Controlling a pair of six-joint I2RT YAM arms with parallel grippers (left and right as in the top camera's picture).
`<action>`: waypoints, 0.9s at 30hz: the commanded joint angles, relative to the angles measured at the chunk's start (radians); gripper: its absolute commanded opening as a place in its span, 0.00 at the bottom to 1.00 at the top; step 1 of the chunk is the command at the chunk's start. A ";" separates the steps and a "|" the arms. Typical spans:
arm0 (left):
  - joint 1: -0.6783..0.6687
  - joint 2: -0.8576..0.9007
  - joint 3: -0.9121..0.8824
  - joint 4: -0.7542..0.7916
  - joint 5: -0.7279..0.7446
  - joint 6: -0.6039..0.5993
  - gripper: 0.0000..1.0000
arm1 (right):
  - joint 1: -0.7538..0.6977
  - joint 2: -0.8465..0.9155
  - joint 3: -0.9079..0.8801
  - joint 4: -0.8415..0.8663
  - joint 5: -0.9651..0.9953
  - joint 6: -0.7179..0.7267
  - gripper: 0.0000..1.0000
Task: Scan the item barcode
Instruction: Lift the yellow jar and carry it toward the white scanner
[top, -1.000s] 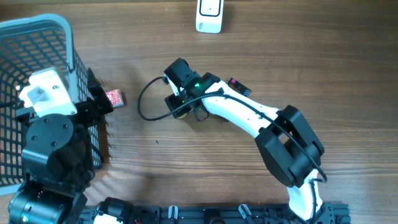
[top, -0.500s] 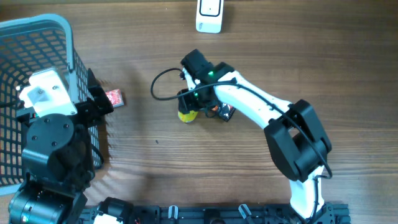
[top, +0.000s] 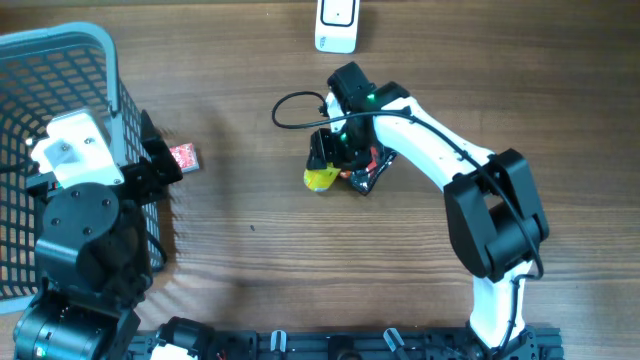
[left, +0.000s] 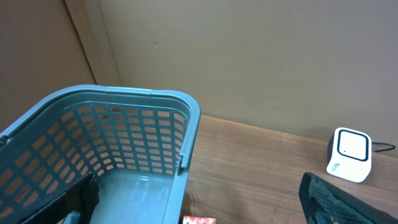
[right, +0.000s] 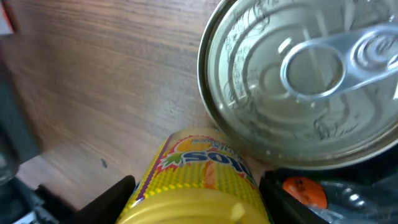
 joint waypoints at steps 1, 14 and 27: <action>0.005 -0.006 0.009 0.000 -0.014 -0.010 1.00 | -0.009 0.017 0.000 -0.011 -0.120 0.006 0.50; 0.005 -0.006 0.009 -0.001 -0.014 -0.010 1.00 | -0.014 0.017 0.000 -0.026 -0.360 -0.013 0.47; 0.005 -0.006 0.009 -0.001 -0.014 -0.010 1.00 | -0.056 0.017 0.000 -0.081 -0.533 0.033 0.47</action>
